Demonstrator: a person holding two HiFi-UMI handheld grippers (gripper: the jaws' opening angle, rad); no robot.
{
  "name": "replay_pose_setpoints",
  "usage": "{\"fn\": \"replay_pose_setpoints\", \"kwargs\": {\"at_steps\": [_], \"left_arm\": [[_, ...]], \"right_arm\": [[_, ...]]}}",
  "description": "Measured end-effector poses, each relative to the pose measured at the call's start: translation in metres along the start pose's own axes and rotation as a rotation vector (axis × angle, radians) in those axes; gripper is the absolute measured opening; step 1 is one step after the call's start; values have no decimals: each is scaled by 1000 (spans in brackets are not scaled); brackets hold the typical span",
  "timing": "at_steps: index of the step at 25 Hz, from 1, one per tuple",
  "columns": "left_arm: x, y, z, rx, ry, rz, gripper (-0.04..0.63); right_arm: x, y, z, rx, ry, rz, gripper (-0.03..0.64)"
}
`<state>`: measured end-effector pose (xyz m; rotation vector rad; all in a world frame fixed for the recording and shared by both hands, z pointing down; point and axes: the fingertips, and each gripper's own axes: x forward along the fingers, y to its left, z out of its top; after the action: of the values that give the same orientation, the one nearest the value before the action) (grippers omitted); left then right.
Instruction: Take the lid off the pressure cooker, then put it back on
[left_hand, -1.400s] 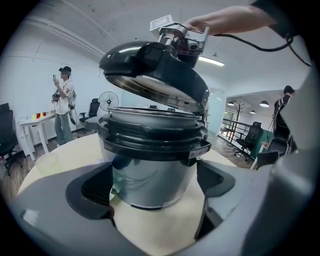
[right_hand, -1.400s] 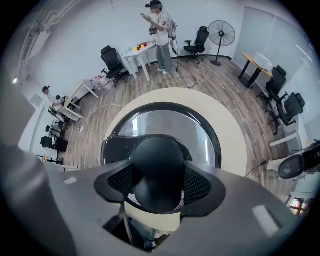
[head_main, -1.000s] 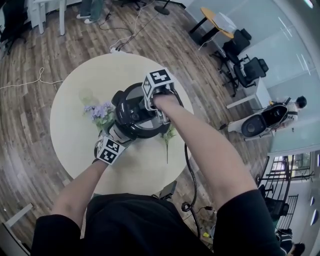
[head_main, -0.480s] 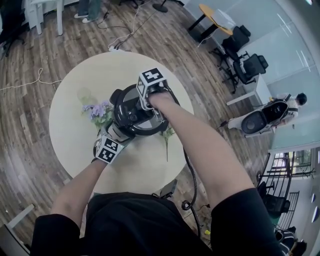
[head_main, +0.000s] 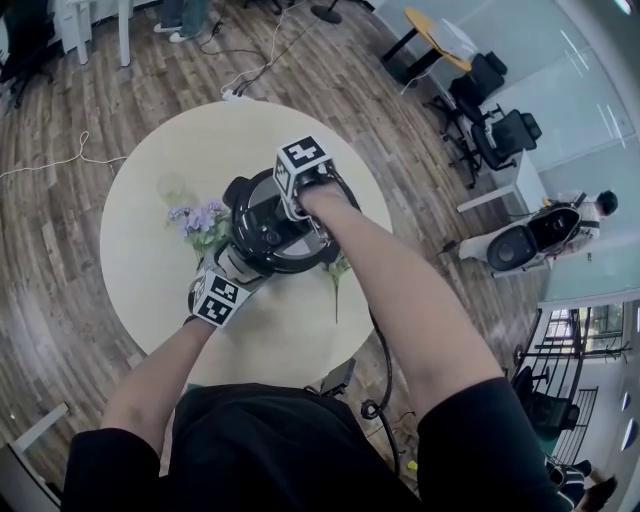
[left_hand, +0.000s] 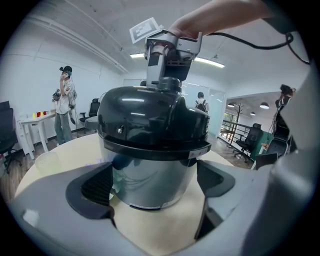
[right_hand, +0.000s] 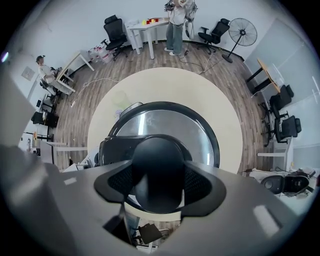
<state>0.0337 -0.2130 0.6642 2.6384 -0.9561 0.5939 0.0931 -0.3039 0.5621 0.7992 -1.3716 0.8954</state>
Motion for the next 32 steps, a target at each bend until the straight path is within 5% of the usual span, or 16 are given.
{"fn": "replay_pose_setpoints", "kwargs": {"at_steps": [12, 24, 32], "left_arm": [[0, 0, 0, 3, -4, 1, 508], [-1, 0, -1, 0, -1, 2, 508], [1, 1, 2, 0, 0, -2, 508]], "right_arm": [[3, 4, 2, -147, 1, 5, 287], [3, 6, 2, -173, -8, 13, 287], [1, 12, 0, -512, 18, -24, 289]]}}
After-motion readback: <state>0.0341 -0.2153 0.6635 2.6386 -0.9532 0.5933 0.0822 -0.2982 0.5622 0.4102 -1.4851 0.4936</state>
